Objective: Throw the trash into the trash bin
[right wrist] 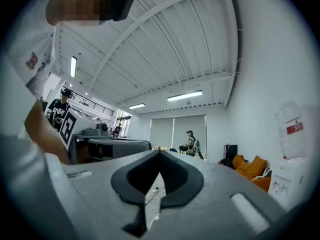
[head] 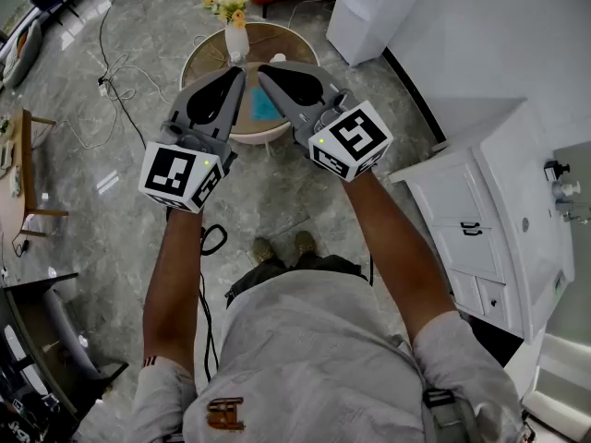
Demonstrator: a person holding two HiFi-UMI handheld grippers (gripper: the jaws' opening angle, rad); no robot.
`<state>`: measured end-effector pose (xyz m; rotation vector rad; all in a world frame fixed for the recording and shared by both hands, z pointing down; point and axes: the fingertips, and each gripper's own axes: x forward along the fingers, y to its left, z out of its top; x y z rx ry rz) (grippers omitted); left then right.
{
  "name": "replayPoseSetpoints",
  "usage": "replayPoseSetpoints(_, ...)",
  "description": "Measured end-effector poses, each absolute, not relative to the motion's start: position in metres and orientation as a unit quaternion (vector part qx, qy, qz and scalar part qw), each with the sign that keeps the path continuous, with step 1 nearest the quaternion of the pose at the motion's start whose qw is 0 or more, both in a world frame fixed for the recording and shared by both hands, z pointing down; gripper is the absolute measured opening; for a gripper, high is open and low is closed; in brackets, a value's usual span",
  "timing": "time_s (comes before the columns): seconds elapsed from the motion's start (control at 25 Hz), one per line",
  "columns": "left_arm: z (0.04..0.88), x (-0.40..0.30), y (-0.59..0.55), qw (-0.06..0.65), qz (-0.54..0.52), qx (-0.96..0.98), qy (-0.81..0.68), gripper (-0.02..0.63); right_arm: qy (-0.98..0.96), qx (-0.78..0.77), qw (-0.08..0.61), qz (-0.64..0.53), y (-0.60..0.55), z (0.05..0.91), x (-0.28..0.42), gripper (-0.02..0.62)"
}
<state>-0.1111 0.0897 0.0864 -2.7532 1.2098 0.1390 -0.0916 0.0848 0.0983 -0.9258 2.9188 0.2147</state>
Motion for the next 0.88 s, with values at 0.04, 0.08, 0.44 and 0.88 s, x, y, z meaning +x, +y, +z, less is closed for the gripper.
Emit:
replayPoseSetpoints(0.04,0.087,-0.112,0.090,0.065,0.047,-0.912,0.401,-0.002,0.950,-0.302,0.036,0.070,0.085,0.099,-0.092,0.000)
replayPoseSetpoints(0.08,0.087,-0.113,0.089,0.065,0.048,-0.912,0.401,-0.002,0.950,-0.302,0.036,0.070,0.084,0.099,-0.093,0.000)
replayPoseSetpoints(0.44,0.090,-0.128,0.084,0.061,0.057,-0.912,0.401,-0.002,0.950,-0.298,0.051,0.072,0.084,0.097,-0.108,0.002)
replayPoseSetpoints(0.88,0.112,-0.157,0.067,0.055,0.059,-0.919,0.387,-0.002,0.940,-0.330,0.042,0.077,0.064,0.105,-0.132,0.002)
